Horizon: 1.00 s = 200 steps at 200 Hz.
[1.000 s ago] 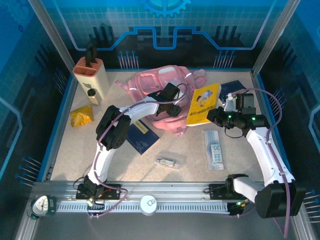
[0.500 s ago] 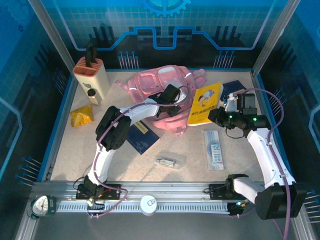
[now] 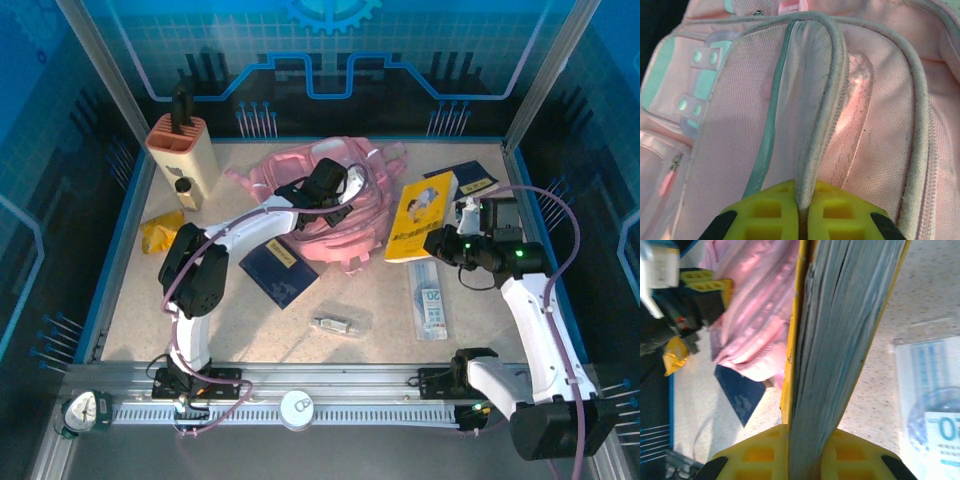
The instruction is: Pack the student bag
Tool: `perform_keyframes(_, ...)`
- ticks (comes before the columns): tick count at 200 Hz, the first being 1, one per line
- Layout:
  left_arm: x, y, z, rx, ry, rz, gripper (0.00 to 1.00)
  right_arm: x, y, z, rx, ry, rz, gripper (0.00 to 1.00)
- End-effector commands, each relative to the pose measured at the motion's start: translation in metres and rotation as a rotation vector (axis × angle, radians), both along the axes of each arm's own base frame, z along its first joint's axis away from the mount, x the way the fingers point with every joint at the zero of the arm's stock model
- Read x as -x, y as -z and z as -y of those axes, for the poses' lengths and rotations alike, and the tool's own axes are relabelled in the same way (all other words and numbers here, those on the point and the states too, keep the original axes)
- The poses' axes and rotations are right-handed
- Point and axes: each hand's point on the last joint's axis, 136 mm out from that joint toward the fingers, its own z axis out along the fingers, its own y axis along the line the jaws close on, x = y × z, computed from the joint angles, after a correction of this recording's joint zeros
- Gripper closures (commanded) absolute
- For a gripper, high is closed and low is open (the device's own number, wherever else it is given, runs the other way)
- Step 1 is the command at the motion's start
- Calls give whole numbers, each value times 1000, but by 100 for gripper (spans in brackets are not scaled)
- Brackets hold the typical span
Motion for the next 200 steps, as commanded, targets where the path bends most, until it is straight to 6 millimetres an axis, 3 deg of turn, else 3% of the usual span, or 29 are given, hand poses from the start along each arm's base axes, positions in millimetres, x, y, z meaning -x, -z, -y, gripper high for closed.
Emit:
perform_keyframes(1,-2,-71,-2,82,9,143,100,3,-6,9,45,13,35,99)
perform_keyframes(29,-1,-89,-2,119,10,170,100,1,-13,-16,-95,-69,56,100)
perform_keyframes(97,-4,-131,6,230,-7,224,100,4,6,-24,-115,-101,2,100)
perform_keyframes(126,-3,-146,8,248,11,247,100,5,3,-46,-176,-156,23,100)
perform_keyframes(134,-1,-150,10,259,26,251,100,6,14,-53,-189,-168,4,99)
perform_keyframes(171,1,-161,13,285,49,269,100,-17,16,-103,-334,-284,45,99)
perform_keyframes(200,4,-171,14,303,64,284,100,-46,22,-123,-334,-297,88,98)
